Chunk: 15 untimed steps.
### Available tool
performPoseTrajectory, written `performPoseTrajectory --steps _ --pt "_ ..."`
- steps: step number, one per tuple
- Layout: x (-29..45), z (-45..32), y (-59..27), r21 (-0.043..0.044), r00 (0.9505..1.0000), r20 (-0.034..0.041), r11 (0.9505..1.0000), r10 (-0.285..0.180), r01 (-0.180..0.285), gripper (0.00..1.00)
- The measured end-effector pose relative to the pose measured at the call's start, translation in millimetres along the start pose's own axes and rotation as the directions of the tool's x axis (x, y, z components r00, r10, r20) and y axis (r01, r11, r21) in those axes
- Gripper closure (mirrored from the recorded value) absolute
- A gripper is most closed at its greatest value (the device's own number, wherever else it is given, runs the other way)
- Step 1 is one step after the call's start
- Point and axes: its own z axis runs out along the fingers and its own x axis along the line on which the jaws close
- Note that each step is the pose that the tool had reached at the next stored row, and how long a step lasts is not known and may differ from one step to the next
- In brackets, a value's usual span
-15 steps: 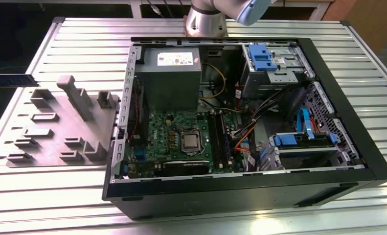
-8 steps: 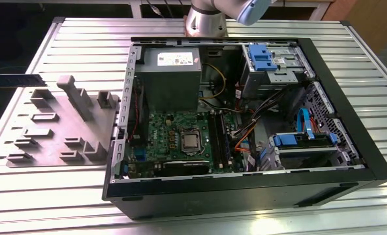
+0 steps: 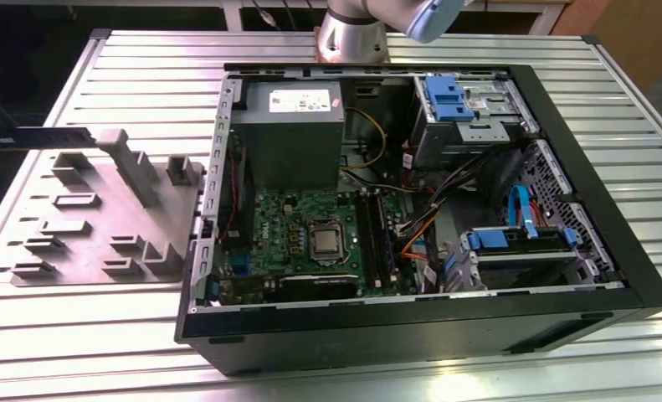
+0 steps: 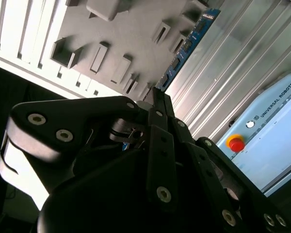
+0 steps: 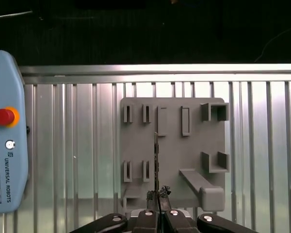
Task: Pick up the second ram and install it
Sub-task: 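Pick up the second ram and move it above second insertion slot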
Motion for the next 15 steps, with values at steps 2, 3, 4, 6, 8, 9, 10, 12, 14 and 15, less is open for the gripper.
performPoseTrajectory --steps 2,3,4,6,8,9,10,12,14,15 --pt "-0.2 0.1 -5.9 -0.0001 1.0000 0.0000 1.0000 0.000 0.000 0.89" --pt "-0.3 0.2 -9.0 -0.0001 1.0000 0.0000 1.0000 0.000 0.000 0.89" --pt "-0.4 0.3 -12.1 -0.0001 1.0000 -0.0001 1.0000 0.000 0.000 0.89" --pt "-0.6 0.5 -18.0 -0.0001 1.0000 0.0000 1.0000 0.000 0.000 0.89" --pt "-0.8 0.7 -25.0 -0.0001 1.0000 0.0000 1.0000 0.000 0.000 0.89" --pt "-0.9 0.8 -28.7 0.0000 1.0000 0.0000 1.0000 0.000 0.000 0.89" --pt "-1.0 0.8 -32.3 -0.0001 1.0000 0.0000 1.0000 0.000 0.000 0.89" --pt "-1.2 0.9 -39.8 -0.0001 1.0000 0.0000 1.0000 0.000 0.000 0.89" --pt "-1.4 1.1 -46.4 -0.0001 1.0000 0.0000 1.0000 0.000 0.000 0.89" --pt "-1.5 1.2 -48.9 -0.0001 1.0000 0.0000 1.0000 0.000 0.000 0.89"
